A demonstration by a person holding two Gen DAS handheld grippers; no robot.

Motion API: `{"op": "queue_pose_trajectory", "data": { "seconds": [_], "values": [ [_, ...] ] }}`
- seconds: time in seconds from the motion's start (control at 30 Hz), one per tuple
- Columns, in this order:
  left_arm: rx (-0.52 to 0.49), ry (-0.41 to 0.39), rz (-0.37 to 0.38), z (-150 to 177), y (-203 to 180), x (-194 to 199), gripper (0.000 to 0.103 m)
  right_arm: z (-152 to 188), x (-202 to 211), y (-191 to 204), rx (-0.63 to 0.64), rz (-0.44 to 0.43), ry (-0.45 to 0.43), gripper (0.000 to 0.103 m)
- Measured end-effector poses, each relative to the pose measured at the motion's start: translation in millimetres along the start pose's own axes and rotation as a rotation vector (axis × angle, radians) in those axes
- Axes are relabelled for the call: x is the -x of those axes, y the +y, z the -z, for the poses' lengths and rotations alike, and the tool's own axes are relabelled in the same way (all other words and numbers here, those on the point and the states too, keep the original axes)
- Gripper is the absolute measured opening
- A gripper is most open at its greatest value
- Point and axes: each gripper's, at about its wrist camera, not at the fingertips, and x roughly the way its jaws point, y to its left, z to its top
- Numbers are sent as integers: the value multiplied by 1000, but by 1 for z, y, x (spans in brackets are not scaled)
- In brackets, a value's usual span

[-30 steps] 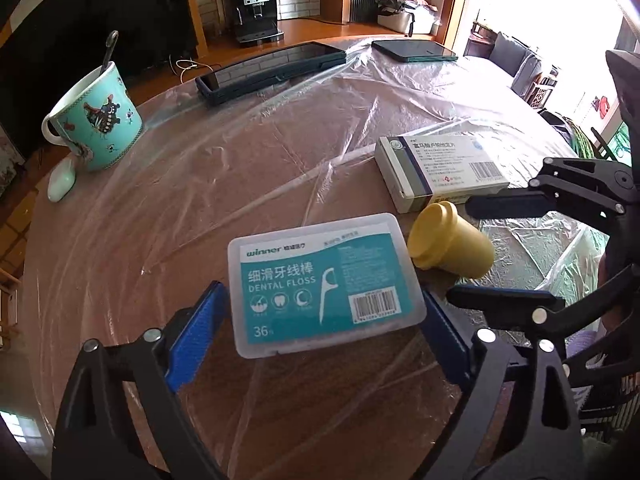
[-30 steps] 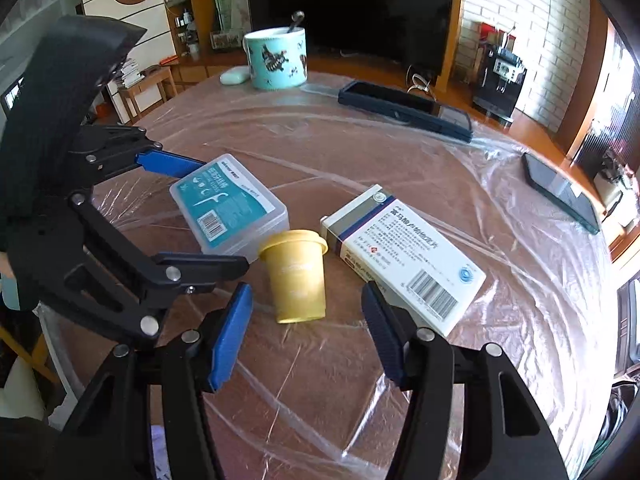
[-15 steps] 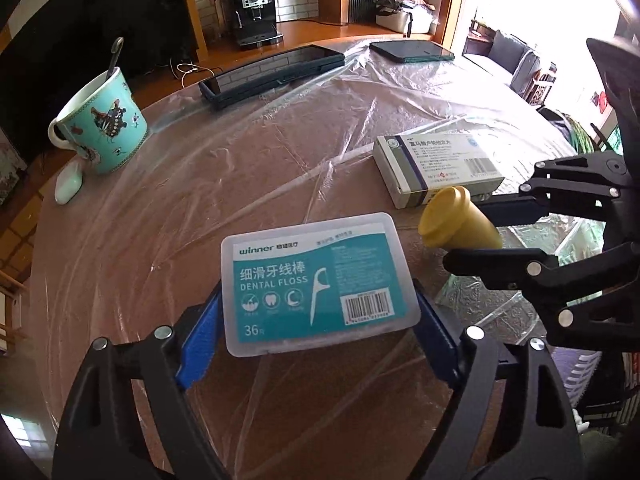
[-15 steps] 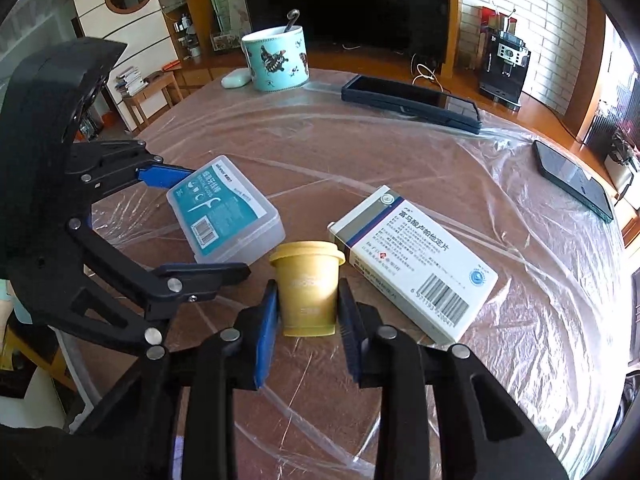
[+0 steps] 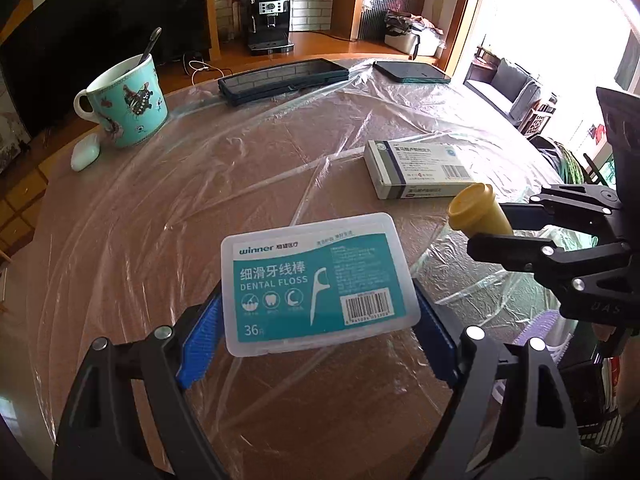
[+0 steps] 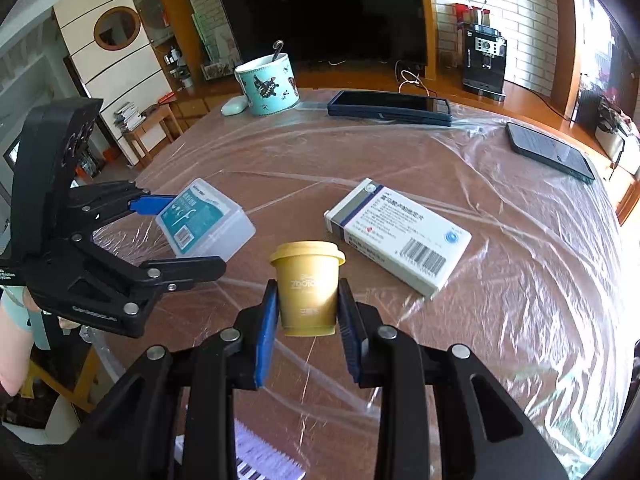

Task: Collect trash
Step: 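Carry the dental floss box and yellow cup over the black trash bin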

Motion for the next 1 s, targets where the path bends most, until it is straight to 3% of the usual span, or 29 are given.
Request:
{"op": "queue_pose_trajectory", "data": {
  "seconds": [1.0],
  "values": [
    [18,-112,14,60,-33,63,86,44,57,15,-32,-48,-96,29]
  ]
}}
